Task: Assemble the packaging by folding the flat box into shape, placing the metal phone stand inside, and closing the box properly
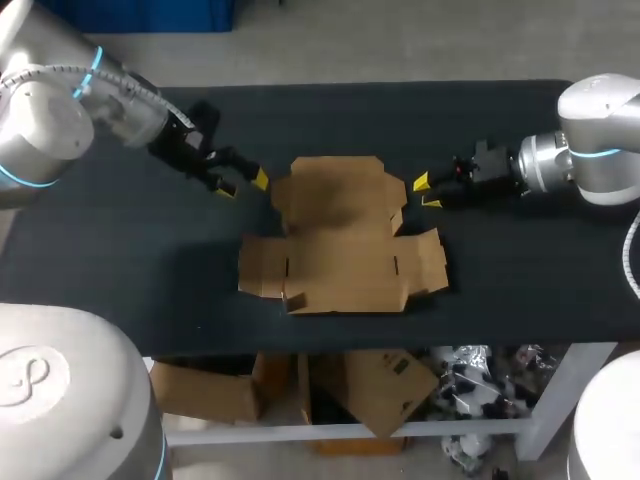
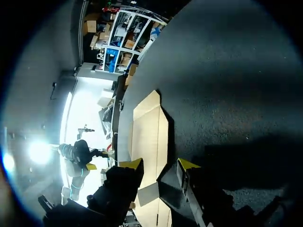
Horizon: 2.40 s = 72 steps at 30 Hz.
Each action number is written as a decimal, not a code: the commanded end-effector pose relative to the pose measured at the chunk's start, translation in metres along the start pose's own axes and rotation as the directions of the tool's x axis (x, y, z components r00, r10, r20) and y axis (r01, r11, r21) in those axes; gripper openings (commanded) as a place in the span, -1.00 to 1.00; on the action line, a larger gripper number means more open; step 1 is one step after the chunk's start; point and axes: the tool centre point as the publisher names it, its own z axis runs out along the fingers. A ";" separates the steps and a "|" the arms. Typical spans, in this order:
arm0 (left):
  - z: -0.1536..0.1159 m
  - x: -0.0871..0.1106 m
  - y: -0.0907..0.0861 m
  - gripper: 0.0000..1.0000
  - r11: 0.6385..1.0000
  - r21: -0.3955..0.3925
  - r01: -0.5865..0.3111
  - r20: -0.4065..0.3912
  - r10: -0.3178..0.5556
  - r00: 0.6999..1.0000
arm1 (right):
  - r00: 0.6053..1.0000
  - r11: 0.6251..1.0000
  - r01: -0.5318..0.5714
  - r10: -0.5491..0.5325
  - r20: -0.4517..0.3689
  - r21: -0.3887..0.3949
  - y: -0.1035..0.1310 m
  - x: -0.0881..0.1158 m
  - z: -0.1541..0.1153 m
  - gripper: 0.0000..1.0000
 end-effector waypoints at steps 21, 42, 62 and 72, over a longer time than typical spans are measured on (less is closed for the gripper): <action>-0.009 -0.002 0.005 1.00 1.000 0.021 -0.005 -0.004 0.006 1.000 | 0.996 0.998 -0.068 0.067 0.052 0.005 0.014 0.003 0.018 -0.07; -0.013 -0.008 0.010 1.00 1.000 0.024 -0.005 -0.006 0.006 1.000 | 0.994 0.996 -0.088 0.086 0.060 0.024 0.020 -0.005 0.033 -0.07; -0.019 -0.011 0.015 1.00 0.999 0.032 -0.008 -0.009 0.009 1.000 | 0.997 0.996 -0.077 0.076 0.030 0.040 0.025 0.000 0.052 -0.08; -0.020 -0.013 0.016 1.00 1.000 0.029 -0.007 -0.011 0.007 1.000 | 0.998 0.997 -0.067 0.067 -0.007 0.038 0.021 -0.002 0.058 -0.11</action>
